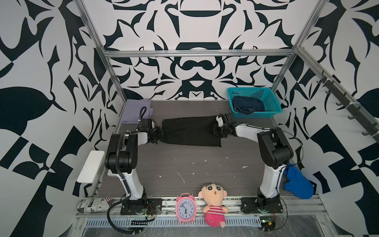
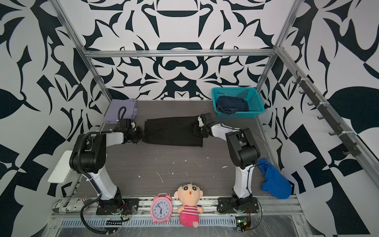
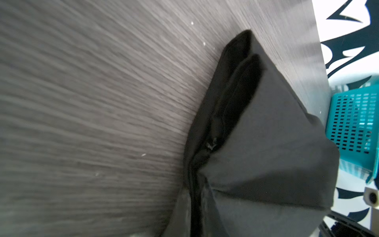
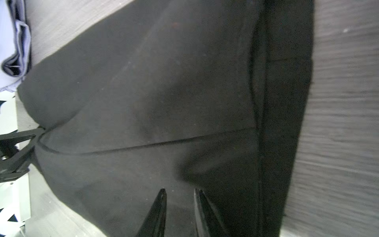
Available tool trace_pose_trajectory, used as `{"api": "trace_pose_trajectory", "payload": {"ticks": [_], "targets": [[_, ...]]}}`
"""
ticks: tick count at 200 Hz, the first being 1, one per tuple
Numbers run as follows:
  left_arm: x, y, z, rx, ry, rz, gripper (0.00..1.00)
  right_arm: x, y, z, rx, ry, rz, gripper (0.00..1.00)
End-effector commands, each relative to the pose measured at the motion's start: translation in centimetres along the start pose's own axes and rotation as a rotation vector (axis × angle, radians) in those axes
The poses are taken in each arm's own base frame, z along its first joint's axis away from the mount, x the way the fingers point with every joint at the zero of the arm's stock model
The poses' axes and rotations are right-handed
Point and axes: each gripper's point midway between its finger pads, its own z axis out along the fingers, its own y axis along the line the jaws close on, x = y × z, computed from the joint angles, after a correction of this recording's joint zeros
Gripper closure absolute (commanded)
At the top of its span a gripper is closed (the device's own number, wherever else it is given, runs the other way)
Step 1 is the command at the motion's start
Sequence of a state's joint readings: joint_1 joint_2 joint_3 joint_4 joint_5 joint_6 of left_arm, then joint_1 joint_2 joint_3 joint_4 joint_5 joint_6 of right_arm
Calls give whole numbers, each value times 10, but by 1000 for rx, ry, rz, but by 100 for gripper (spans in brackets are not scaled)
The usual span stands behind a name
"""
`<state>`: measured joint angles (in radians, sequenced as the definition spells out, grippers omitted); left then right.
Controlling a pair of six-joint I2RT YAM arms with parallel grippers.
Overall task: Fold and stack skirts
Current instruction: Fold the skirt at the center of the table.
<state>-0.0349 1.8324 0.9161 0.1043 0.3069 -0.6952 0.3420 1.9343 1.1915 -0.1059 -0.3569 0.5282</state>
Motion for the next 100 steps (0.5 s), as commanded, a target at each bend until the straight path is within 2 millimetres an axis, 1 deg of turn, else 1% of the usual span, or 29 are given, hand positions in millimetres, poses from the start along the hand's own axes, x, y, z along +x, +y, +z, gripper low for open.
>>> {"api": "trace_pose_trajectory", "payload": {"ticks": [1,10,31,52,67,77,90,100], "targets": [[0,0,-7,-26,-2,-3,100,-12,17,-12,-46,-37,-26,72],[-4,-2,-12,-35,-15,5,100,-10,17,-13,-31,-20,-45,72],[-10,-7,-26,-58,-41,30,100,-11,25,-17,-15,-14,-97,72],[-16,-12,-42,-85,-71,52,100,-14,40,-22,-13,-18,-144,72],[-19,-13,-51,-119,-80,62,100,-15,59,-24,-14,-15,-194,72],[-20,-16,-56,-122,-75,69,100,-14,77,-24,-27,-7,-238,73],[-24,-20,-63,-136,-88,92,100,-10,99,-24,-42,6,-289,79],[-27,-20,-68,-155,-105,108,100,-8,117,-22,-57,14,-323,82]]}}
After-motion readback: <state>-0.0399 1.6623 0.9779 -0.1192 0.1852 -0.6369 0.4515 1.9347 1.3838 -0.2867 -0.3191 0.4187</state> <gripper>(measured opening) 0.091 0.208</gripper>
